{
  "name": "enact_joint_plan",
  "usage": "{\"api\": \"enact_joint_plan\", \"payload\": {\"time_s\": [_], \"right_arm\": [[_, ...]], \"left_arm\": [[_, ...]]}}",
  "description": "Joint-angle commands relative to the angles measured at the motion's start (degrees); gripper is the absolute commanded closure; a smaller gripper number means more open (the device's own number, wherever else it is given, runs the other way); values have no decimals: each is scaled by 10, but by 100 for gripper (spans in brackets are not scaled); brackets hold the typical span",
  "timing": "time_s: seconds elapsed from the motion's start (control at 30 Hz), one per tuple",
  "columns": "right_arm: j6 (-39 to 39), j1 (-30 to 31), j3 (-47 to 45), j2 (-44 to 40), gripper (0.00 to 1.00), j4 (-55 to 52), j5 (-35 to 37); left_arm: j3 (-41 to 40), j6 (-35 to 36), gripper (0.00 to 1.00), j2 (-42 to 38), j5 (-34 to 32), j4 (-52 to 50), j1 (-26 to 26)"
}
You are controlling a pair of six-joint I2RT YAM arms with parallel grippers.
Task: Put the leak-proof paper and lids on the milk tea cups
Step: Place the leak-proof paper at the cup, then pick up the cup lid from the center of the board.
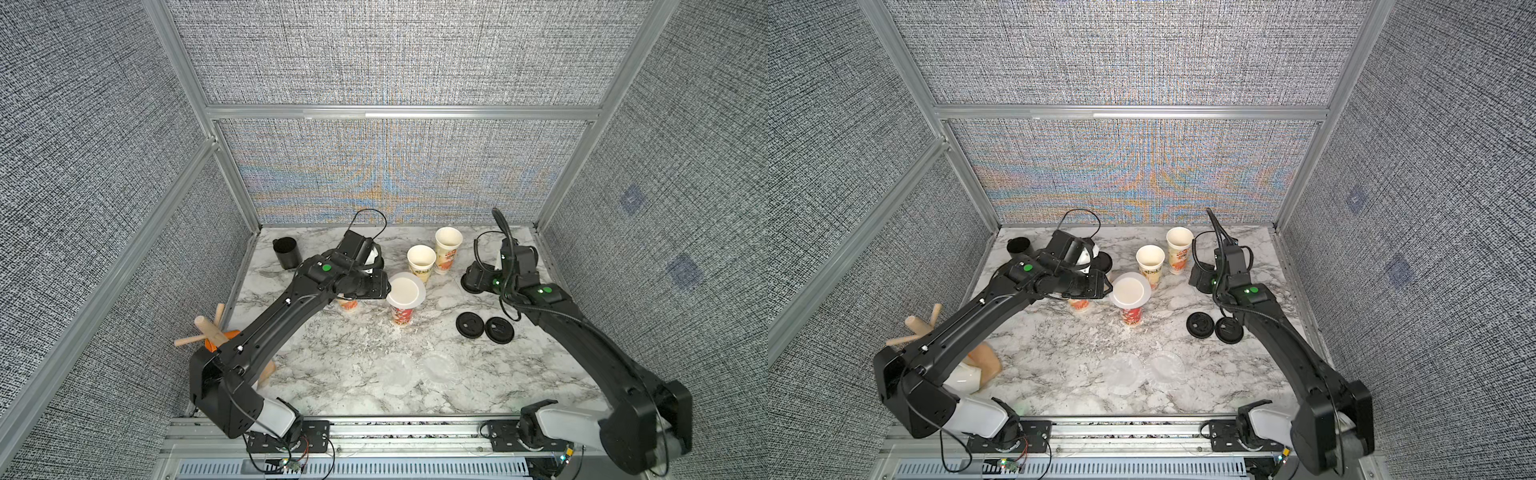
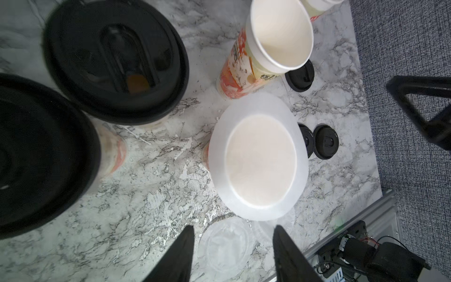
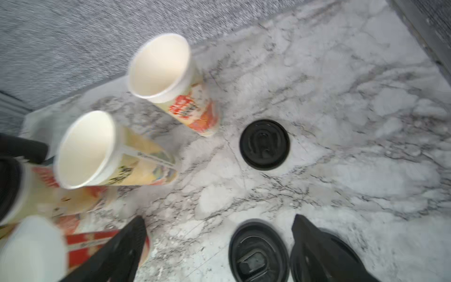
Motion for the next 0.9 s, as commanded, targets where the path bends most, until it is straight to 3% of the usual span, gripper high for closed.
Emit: {"api": "enact_joint_plan", "payload": {"time_s": [0.0, 0.17, 0.33, 0.87], "right_arm": [[2, -21, 35, 68, 3, -32, -8], [1, -26, 144, 224, 3, -85, 5], [9, -26, 215, 313, 3, -110, 30], [-22, -54, 282, 409, 9, -113, 11]], "left_arm": [[-7, 26, 35, -29, -57, 5, 1], [-57, 48, 24, -89, -89, 57, 2], [-65, 50, 17, -111, -95, 54, 2], [-61, 50, 14, -97, -80, 35, 2]]}}
